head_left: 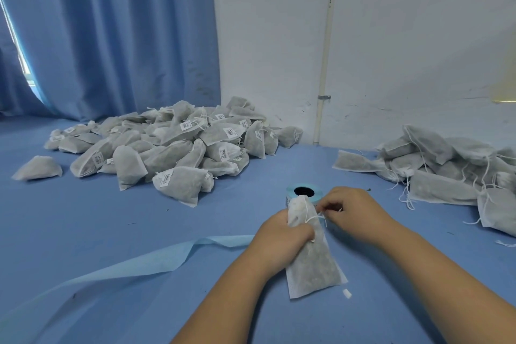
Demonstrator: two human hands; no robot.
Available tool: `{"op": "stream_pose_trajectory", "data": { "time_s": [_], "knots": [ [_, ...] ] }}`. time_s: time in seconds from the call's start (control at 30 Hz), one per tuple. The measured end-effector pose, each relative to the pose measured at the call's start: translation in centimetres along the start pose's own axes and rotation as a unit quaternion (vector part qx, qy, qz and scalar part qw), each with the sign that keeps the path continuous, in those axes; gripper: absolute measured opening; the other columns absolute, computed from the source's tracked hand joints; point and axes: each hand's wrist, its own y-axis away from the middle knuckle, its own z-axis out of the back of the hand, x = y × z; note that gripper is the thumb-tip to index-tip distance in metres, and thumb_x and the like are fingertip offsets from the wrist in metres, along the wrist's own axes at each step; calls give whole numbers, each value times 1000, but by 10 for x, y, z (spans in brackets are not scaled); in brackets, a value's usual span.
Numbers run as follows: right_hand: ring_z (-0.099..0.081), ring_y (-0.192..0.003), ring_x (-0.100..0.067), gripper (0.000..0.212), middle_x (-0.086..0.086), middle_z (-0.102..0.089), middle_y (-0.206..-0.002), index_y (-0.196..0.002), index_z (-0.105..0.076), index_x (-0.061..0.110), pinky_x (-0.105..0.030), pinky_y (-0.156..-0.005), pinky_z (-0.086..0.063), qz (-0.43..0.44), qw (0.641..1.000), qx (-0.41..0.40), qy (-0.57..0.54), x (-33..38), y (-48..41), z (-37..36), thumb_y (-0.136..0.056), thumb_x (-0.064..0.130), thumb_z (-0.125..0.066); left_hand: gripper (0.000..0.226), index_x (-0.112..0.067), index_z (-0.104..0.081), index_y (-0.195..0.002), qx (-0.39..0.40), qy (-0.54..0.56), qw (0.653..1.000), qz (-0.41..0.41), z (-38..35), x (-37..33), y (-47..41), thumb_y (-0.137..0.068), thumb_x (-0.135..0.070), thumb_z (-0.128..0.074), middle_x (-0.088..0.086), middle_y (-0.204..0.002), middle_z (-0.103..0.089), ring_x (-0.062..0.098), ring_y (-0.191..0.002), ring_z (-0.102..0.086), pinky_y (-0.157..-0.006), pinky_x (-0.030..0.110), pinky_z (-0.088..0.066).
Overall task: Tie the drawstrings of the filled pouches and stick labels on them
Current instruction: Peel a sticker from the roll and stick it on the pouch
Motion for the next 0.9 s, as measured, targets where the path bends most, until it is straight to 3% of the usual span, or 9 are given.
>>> {"op": "stream_pose_trajectory", "data": {
  "time_s": [0.1, 0.23, 0.33, 0.43, 0.53, 0.67, 0.73, 0.83, 0.9],
  "knots": [
    [-56, -66, -7, 37, 10, -62, -73, -88, -69, 33, -10, -57, -40, -62, 997, -14, -41, 3, 0, 3, -80, 0, -56, 4, -28, -57, -76, 1, -2, 1000, 7, 0, -1, 0, -79, -27, -58, -13, -72, -60, 5, -65, -57, -57, 20, -43],
    [-57, -67, -8, 33, 3, -64, -78, -102, -61, 24, -14, -47, -36, -154, 987, 18, -50, 3, 0, 17, -77, 2, -55, 2, -26, -57, -78, 4, -1, 1000, 15, 0, -2, 1, -80, -27, -58, -10, -76, -61, 9, -70, -58, -61, 23, -44],
    [-58, -63, -12, 31, -2, -65, -79, -105, -57, 21, -21, -51, -39, -204, 978, 32, -22, 0, 4, 32, -78, 5, -57, 6, -22, -58, -80, 7, -2, 1000, 25, 1, -3, 2, -80, -28, -58, -9, -78, -62, 11, -71, -59, -64, 25, -45],
    [-62, -63, -18, 27, -10, -69, -80, -105, -58, 18, -27, -59, -49, -230, 972, 17, -51, 3, 10, 52, -81, 6, -58, 21, -15, -63, -97, 9, 6, 999, 38, 2, -5, 4, -81, -28, -58, -6, -85, -66, 12, -76, -62, -68, 26, -48],
    [-63, -59, -18, 21, -8, -67, -76, -100, -67, 12, -28, -55, -50, -212, 938, -9, -274, 22, 22, 69, -83, 2, -59, 19, -19, -62, -98, -7, 19, 999, 33, 1, -10, 6, -81, -26, -60, -7, -85, -64, 10, -75, -61, -66, 24, -47],
    [-59, -60, -21, 21, -10, -61, -72, -96, -73, 11, -26, -51, -48, -94, 846, 92, -517, 59, 50, 74, -79, 6, -63, 18, -22, -65, -99, -15, 35, 999, -15, -3, -20, 11, -82, -24, -60, -2, -93, -70, 13, -84, -66, -74, 29, -51],
    [-61, -64, -23, 24, -14, -61, -74, -100, -72, 7, -26, -53, -50, -66, 836, 116, -532, 69, 58, 72, -77, 6, -63, 16, -26, -66, -100, 15, 57, 998, -29, -7, -24, 14, -85, -23, -61, -4, -96, -72, 11, -90, -68, -79, 29, -52],
    [-63, -73, -26, 21, -20, -64, -80, -101, -68, 3, -30, -63, -53, -67, 864, 75, -493, 74, 59, 66, -87, -5, -54, 17, -30, -66, -96, 58, 84, 995, -21, -13, -27, 20, -80, -24, -65, -14, -87, -70, 1, -83, -67, -74, 20, -51],
    [-63, -76, -26, 23, -21, -65, -84, -99, -68, 3, -32, -69, -54, -79, 875, 51, -475, 75, 59, 63, -88, -6, -50, 30, -31, -66, -100, 68, 98, 993, -6, -17, -28, 22, -69, -30, -66, -8, -96, -73, 6, -92, -69, -84, 26, -55]
  ]
}}
